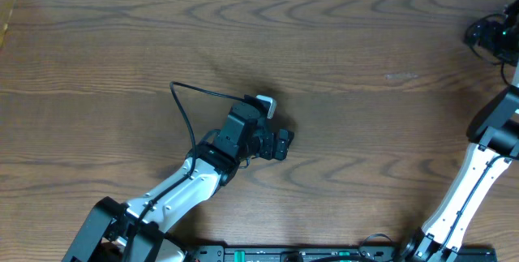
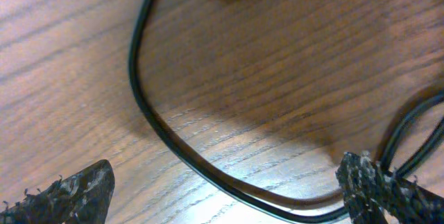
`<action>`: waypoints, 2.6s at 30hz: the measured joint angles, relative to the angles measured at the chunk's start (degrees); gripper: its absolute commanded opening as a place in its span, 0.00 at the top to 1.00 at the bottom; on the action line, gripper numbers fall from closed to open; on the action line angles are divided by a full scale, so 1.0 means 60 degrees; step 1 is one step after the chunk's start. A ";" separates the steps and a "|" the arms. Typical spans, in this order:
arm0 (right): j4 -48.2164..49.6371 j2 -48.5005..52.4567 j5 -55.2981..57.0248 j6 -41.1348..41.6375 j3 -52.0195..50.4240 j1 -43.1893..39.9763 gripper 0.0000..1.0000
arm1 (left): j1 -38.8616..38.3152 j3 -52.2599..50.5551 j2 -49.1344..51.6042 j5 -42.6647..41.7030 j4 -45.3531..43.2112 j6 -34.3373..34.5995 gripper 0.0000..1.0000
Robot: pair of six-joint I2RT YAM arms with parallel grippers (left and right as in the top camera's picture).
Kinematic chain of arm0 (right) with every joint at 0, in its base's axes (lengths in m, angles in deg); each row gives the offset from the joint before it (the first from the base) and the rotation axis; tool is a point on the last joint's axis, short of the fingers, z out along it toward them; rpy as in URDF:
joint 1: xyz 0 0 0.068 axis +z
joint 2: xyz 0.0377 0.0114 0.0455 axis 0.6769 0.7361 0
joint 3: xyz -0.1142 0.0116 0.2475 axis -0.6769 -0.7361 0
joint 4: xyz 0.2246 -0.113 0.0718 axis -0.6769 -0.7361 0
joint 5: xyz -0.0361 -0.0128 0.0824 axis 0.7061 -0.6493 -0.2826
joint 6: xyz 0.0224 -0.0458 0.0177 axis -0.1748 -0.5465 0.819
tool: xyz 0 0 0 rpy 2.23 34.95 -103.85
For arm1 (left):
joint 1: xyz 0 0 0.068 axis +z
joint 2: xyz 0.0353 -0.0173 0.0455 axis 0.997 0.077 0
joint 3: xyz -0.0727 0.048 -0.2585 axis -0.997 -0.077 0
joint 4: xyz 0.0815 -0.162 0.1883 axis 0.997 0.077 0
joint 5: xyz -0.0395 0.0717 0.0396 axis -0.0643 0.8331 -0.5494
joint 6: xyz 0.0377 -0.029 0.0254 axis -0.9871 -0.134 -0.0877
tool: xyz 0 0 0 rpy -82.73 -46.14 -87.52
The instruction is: Untangle cables
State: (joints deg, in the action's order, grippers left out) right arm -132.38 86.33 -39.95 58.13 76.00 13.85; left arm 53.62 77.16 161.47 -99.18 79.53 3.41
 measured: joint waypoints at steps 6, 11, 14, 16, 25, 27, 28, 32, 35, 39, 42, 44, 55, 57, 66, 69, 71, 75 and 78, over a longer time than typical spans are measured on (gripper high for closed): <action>-0.0040 0.0000 0.1071 -0.0011 0.0000 0.0386 0.01 | 0.0000 0.0000 0.0000 0.0000 -0.0204 0.0004 0.03; 0.0026 0.0000 0.1734 -0.0051 0.0000 0.0525 0.01 | 0.0000 0.0000 0.0000 -0.0004 -0.0321 0.0004 0.03; 0.0015 0.0000 0.2189 -0.0153 0.0000 0.0521 0.01 | 0.0000 0.0000 0.0000 -0.0004 -0.0430 0.0004 0.03; 0.0000 0.0000 0.2459 -0.0248 0.0000 0.0517 0.01 | 0.0000 0.0000 0.0000 -0.0007 -0.0477 0.0004 0.03; -0.0073 0.0000 0.2983 -0.0514 0.0000 0.0517 0.01 | 0.0000 0.0000 0.0000 -0.0029 -0.0605 0.0004 0.03; -0.0084 0.0000 0.3013 -0.0641 0.0000 0.0521 0.01 | 0.0000 0.0000 0.0000 -0.0029 -0.0608 0.0004 0.03; -0.0084 0.0000 0.3016 -0.0707 0.0000 0.0521 0.01 | 0.0000 0.0000 0.0000 -0.0029 -0.0608 0.0004 0.03; -0.0029 0.0000 0.3024 -0.0943 0.0000 0.0586 0.01 | 0.0000 0.0000 0.0000 -0.0025 -0.0608 0.0000 0.03; 0.0007 0.0036 0.3038 -0.0998 0.0000 0.0648 0.01 | 0.0000 0.0000 0.0000 -0.0025 -0.0608 0.0000 0.03; 0.0098 0.0117 0.3100 -0.1016 0.0004 0.0710 0.01 | 0.0000 0.0000 0.0000 -0.0025 -0.0612 0.0000 0.03; 0.0157 0.0127 0.3271 -0.1016 0.0004 0.0714 0.01 | 0.0000 0.0000 0.0000 -0.0025 -0.0619 0.0000 0.02; 0.0178 0.0138 0.3483 -0.1016 0.0011 0.0714 0.01 | 0.0000 0.0000 0.0000 -0.0025 -0.0637 0.0000 0.02; 0.0233 0.0175 0.4656 -0.1013 0.0058 0.0441 0.01 | 0.0000 0.0000 0.0000 -0.0025 -0.0787 0.0000 0.02; 0.0204 0.0175 0.4754 -0.0973 0.0058 0.0248 0.01 | 0.0000 0.0000 0.0000 -0.0025 -0.0783 0.0000 0.02; 0.0080 0.0178 0.4943 -0.0721 0.0066 -0.0670 0.01 | 0.0000 0.0000 0.0000 -0.0029 -0.0783 -0.0004 0.02; 0.0044 0.0178 0.4940 -0.0663 0.0066 -0.0831 0.01 | 0.0000 0.0000 0.0000 -0.0029 -0.0780 0.0000 0.02; 0.0026 0.0178 0.4929 -0.0637 0.0066 -0.0856 0.01 | 0.0000 0.0000 0.0000 -0.0025 -0.0772 0.0000 0.02; -0.0018 0.0178 0.4681 -0.0583 0.0076 -0.0812 0.01 | 0.0000 0.0000 0.0000 -0.0029 -0.0663 0.0000 0.02; -0.0058 0.0178 0.4095 -0.0561 0.0106 -0.0714 0.01 | 0.0000 0.0000 0.0000 -0.0029 -0.0576 0.0000 0.02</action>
State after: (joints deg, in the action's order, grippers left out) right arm -132.73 87.40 -15.38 54.77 76.64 9.56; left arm 53.62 77.16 161.47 -99.35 76.08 3.41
